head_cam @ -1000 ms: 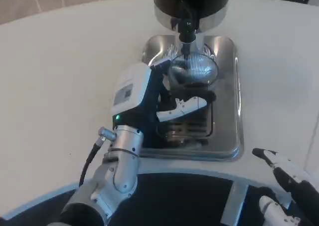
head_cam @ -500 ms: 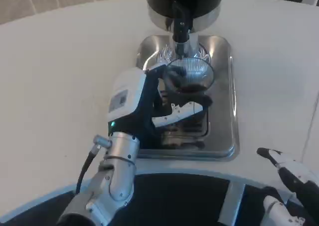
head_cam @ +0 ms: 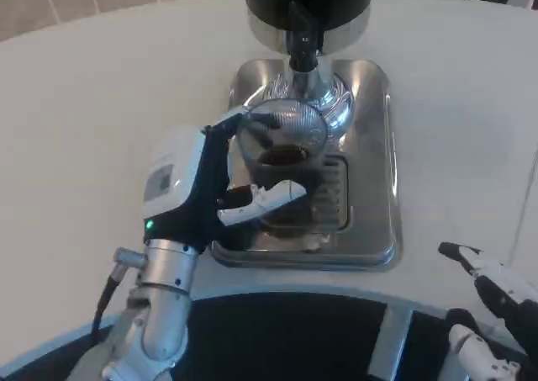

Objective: Grasp the cup under the faucet to collect the drink, then remove the cup.

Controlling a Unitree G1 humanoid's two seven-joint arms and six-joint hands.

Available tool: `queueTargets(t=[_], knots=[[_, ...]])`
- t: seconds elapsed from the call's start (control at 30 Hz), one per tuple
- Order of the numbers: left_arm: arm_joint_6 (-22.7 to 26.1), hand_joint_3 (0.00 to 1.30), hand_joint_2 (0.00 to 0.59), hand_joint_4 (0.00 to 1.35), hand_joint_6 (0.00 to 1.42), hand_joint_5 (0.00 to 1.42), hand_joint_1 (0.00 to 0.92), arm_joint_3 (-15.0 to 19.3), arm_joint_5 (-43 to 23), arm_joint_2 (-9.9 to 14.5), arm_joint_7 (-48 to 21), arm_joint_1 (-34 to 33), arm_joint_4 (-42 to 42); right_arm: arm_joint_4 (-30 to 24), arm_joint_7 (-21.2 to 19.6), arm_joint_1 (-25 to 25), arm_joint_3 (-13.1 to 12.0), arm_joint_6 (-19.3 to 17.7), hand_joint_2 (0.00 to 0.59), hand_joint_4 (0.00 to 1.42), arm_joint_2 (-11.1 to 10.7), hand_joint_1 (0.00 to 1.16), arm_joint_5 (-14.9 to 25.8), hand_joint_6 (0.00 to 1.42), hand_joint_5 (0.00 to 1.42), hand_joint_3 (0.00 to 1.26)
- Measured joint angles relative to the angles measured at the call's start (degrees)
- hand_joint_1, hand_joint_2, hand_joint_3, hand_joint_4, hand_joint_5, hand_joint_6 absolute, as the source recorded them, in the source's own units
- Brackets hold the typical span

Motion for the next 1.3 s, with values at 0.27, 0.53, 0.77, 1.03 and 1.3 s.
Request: queueTargets(t=[0.27, 0.53, 0.77, 1.03, 1.3], knots=[[-3.45, 0.93, 0.045, 1.12, 1.42, 1.42, 0.608, 2.41, -1.39, 3.93, -3.47, 2.84, -2.43, 0.00, 0.04, -3.07, 0.29, 2.15, 0.544, 0.00, -1.32, 0.06, -0.52, 0.00, 0.00, 0.03], [-7.24, 0.93, 0.036, 1.12, 1.42, 1.42, 0.611, 4.91, -3.95, 7.08, -8.40, 6.60, -4.29, 0.00, 0.95, -6.93, 1.93, 5.42, 0.539, 0.00, -3.58, 0.07, -2.72, 0.00, 0.00, 0.02], [-10.40, 0.93, 0.021, 1.12, 1.42, 1.42, 0.615, 7.95, -6.96, 9.84, -13.42, 10.48, -7.56, 0.00, 2.80, -11.34, 3.76, 7.74, 0.534, 0.00, -6.81, 0.07, -5.46, 0.00, 0.00, 0.01], [-12.30, 0.93, 0.009, 1.14, 1.42, 1.42, 0.622, 11.02, -10.28, 11.21, -18.66, 14.37, -13.39, 0.00, 4.35, -14.97, 7.32, 9.30, 0.537, 0.00, -9.93, 0.08, -8.18, 0.00, 0.00, 0.00], [-13.29, 0.93, 0.006, 1.14, 1.42, 1.42, 0.625, 14.28, -13.40, 12.52, -23.79, 18.73, -17.63, 0.00, 4.86, -17.58, 11.62, 11.55, 0.541, 0.00, -13.06, 0.08, -10.79, 0.00, 0.00, 0.00]])
